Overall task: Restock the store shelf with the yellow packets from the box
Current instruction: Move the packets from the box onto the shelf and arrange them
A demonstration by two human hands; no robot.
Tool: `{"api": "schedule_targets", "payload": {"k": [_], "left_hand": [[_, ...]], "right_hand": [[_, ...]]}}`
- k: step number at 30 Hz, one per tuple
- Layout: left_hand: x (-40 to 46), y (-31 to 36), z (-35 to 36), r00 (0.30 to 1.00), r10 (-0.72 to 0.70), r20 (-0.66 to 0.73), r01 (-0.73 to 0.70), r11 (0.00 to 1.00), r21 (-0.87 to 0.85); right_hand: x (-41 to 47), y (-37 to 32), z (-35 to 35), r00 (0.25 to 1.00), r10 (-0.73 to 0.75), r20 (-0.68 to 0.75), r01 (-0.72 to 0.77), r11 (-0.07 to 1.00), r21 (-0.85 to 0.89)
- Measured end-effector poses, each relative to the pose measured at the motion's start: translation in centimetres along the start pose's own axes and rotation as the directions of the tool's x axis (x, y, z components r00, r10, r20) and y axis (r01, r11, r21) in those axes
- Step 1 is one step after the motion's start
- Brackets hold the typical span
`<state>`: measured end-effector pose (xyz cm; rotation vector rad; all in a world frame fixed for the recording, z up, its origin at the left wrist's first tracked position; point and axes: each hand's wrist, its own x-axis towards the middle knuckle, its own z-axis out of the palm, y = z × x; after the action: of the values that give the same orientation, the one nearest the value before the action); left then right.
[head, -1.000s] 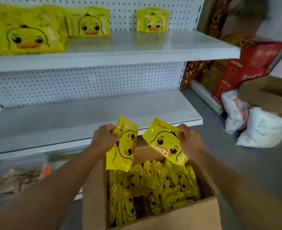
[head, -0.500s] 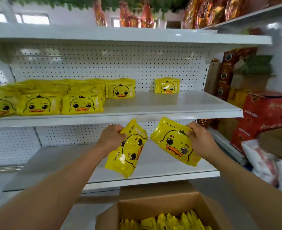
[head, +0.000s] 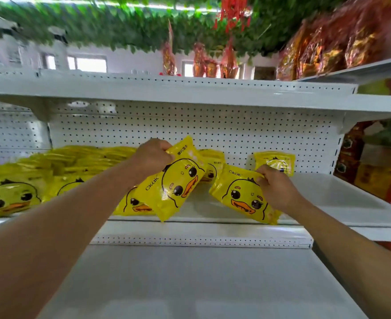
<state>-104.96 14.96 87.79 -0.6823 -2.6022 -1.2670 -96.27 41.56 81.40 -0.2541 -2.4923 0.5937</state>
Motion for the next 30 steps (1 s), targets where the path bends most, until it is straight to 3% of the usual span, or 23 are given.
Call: {"api": "schedule_targets", "payload": {"k": [11, 16, 23, 25, 30], "left_hand": [[11.6, -4.1, -4.7, 0.998, 0.025, 0.055, -0.029, 0.996, 0.086], [14.2, -5.8, -4.8, 0.990, 0.116, 0.080, -0.118, 0.993, 0.019], [16.7, -4.6, -2.6, 0.981, 0.153, 0.121, -0.153, 0.988, -0.009], [16.8, -3.8, -1.4, 0.973, 0.182, 0.139, -0.180, 0.983, -0.031], [16.9, -0.8, 2.7, 0.928, 0.282, 0.242, -0.289, 0.957, -0.004]], "right_hand": [[14.3, -2.0, 10.3, 0.992, -0.034, 0.121, 0.062, 0.970, -0.237], [17.2, -1.6, 13.3, 0.988, -0.066, 0.142, 0.108, 0.943, -0.316], [16.8, -1.0, 15.1, 0.990, -0.138, -0.003, 0.132, 0.950, -0.284], [16.4, -0.6, 14.2, 0.994, -0.104, -0.033, 0.089, 0.948, -0.306], [14.4, 1.1, 9.8, 0.995, 0.017, -0.096, -0.033, 0.986, -0.165]]}}
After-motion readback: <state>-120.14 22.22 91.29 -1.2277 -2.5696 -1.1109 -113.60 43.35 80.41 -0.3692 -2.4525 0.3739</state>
